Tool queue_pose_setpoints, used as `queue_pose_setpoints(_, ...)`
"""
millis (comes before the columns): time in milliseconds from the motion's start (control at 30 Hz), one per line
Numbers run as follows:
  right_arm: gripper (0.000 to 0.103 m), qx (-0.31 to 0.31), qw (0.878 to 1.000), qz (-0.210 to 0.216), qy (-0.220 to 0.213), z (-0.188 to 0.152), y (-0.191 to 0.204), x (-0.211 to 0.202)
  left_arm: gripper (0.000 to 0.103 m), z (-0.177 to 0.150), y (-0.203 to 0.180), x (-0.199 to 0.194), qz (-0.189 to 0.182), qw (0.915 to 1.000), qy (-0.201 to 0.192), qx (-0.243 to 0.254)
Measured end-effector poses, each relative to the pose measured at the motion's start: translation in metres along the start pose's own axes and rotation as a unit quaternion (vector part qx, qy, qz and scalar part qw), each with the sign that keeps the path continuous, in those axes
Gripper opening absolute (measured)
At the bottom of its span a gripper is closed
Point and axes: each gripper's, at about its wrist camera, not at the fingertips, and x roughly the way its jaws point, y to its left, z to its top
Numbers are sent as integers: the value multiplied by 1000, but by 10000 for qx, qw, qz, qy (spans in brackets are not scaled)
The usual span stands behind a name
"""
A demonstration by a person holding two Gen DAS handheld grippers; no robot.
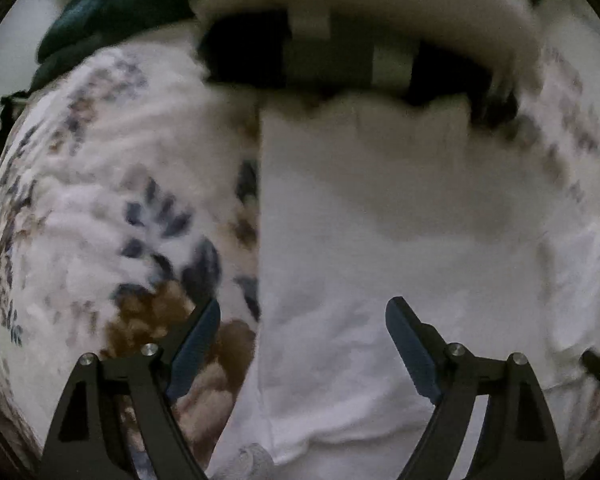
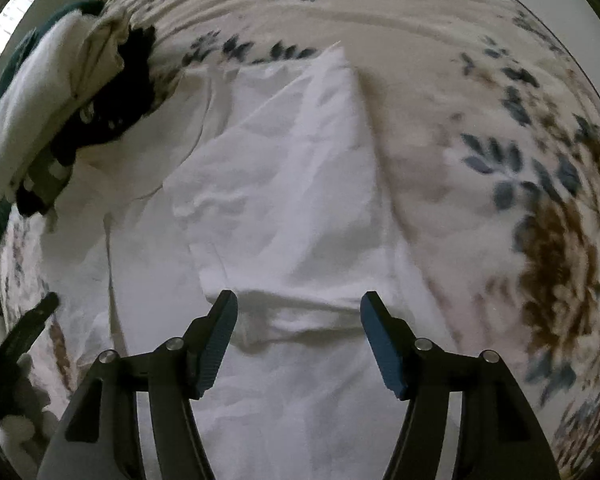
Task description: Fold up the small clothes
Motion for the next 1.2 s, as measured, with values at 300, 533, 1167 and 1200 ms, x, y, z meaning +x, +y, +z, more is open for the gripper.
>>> queue_pose_setpoints(300,66,-150,9987,-127,465,-10,-22,-39,84,-18,-11,-51,144,9979,-487,403)
queue_pose_setpoints(533,66,203,9981,-122,574,-42,-115,-145,84,-49,-45,-127,-202,9964,-526,631)
queue_pose_setpoints(1167,66,-30,9920,-303,1224,-56,-308,-142,74,-353,-343,-78,-981,9593,2347,1226)
queue_pose_setpoints(1200,66,-25,9920,-235,1242,-50,-309,-137,61,-360,-348,-72,-737,9627,2248,1314)
